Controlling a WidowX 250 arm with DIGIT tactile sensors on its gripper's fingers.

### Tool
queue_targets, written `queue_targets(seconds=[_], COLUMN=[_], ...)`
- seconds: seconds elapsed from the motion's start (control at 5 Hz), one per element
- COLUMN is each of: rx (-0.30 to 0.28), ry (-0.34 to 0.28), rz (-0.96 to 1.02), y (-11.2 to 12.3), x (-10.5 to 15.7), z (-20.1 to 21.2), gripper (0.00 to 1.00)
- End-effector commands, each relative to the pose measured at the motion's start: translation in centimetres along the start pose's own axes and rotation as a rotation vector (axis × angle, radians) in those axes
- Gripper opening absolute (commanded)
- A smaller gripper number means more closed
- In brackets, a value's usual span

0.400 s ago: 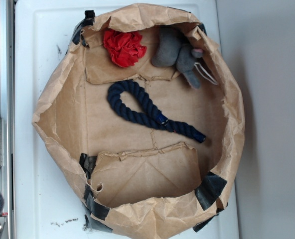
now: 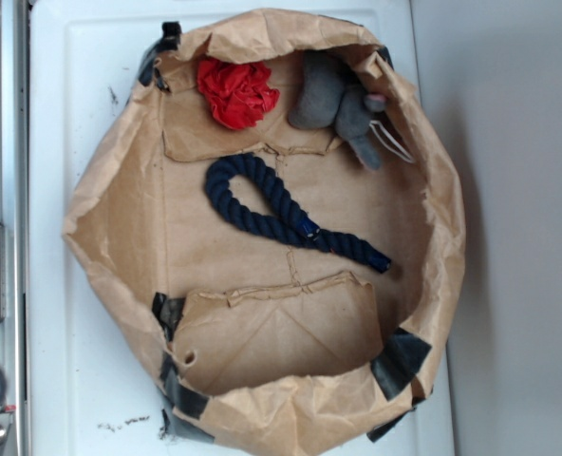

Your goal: Grab the blue rope.

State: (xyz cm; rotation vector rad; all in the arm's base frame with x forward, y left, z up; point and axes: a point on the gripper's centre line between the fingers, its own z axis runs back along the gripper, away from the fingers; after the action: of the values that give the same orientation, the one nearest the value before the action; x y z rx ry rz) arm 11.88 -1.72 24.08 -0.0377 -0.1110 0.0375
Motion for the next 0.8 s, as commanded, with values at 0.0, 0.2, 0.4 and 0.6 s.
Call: queue_targets(seconds=[0.0,0.2,0.4,0.6], rx=[-0.011,-0.011,-0.011,0.008], ry=[-0.009,-0.009,-0.009,-0.105], rz=[-0.031,-0.031,-0.031,-0.097], y=[-2.7,-2.7,-2.7,-1.5], x=[7.7,7.7,7.7,9.0], z=[-0.1,-0.1,-0.1,-4.8], gripper=[1.0,1.0,1.0,1.0])
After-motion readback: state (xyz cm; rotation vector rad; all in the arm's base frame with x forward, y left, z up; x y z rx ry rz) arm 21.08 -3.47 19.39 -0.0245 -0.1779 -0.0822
